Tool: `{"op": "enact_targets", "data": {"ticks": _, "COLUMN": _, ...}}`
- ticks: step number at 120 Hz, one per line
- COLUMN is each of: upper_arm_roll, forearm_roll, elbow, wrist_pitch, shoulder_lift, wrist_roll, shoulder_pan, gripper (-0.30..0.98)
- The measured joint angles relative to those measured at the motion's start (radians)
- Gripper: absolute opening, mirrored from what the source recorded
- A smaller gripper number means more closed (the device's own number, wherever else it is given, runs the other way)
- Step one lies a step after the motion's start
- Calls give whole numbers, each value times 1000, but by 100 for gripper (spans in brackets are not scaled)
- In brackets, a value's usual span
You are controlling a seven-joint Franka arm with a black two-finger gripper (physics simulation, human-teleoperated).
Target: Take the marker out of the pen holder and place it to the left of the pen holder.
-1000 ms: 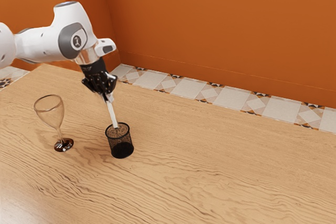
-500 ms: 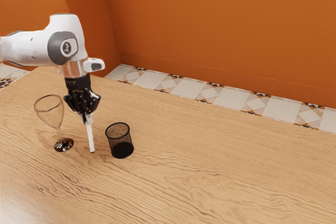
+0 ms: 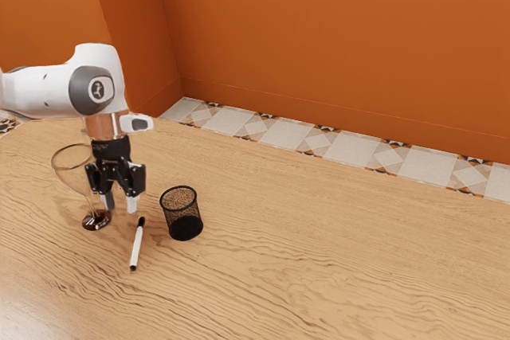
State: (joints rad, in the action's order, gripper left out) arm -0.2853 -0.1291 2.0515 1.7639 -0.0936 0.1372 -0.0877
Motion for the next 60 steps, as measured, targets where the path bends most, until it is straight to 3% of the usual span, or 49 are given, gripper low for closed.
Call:
{"op": "enact_targets", "data": {"ticks": 20, "upper_arm_roll": 6, "forearm_roll": 7, "elbow": -200, "wrist_pitch": 42, "shoulder_lift": 28, "wrist_roll": 15, "shoulder_pan": 10, "gripper": 51}}
{"op": "enact_targets", "data": {"ticks": 60, "upper_arm_roll": 12, "forearm_roll": 12, "elbow": -222, "wrist_pitch": 68, "shoulder_lift": 55, "wrist_roll": 36, "shoulder_pan": -16, "gripper": 63}}
